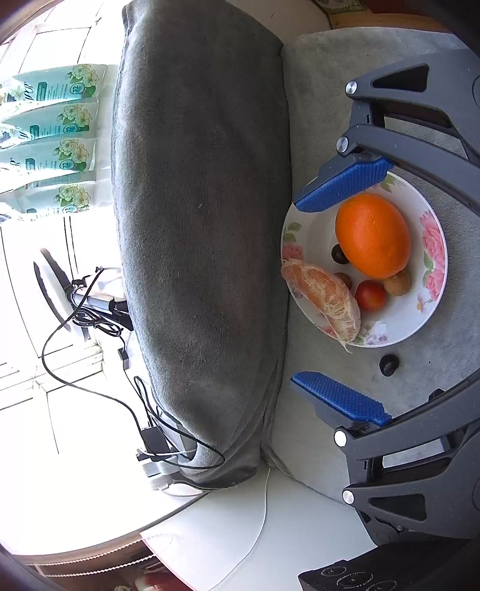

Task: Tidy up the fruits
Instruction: 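Withdraw both grippers from the plate toward the loose mandarins and tomatoes, then grasp a mandarin with the left gripper while the right gripper grasps a red tomato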

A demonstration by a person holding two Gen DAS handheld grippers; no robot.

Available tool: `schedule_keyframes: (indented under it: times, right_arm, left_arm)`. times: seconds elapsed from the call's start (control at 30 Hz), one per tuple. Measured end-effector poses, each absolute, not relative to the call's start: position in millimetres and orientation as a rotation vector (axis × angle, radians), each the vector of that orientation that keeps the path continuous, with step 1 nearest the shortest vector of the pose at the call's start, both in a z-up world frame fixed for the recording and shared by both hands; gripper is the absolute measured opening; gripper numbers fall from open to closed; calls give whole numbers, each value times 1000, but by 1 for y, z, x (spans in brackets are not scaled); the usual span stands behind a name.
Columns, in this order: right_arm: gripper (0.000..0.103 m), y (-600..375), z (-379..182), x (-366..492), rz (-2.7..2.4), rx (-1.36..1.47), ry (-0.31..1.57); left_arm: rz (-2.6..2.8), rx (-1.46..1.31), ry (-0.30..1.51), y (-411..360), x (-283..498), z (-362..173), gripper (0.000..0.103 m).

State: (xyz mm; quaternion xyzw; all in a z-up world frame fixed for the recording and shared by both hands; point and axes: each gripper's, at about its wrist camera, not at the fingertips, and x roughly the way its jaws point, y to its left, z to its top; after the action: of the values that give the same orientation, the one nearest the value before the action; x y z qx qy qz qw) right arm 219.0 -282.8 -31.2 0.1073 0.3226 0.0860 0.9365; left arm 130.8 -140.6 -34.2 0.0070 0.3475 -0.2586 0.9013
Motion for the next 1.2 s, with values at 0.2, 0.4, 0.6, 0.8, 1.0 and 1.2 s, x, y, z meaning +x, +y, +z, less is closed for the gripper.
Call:
schedule_keyframes:
  times: [0.2,0.4,0.6,0.8,1.0,1.2]
  right_arm:
    - [91,-272,-27,203,196,166,616]
    - [91,-264,-29,186,207,153,600]
    - [91,-255,-33,166,232,146,583]
    - [90,-236,-36,156,273,111,576]
    - [90,-214,-43,151,334,76,597]
    - [79,-193,-60,153,417,67,656]
  left_arm:
    - [-509,8,705,-123,119,-29,80]
    - [-488,-9,704,-102,108,-30,80]
    - [-446,-75,683,-61,98,-32,80]
    - [-363,-96,691,-21,87,-40,80]
    - [-289,-111,708,13,78,-51,80]
    - [-250,-116,738,35,65,-62,72]
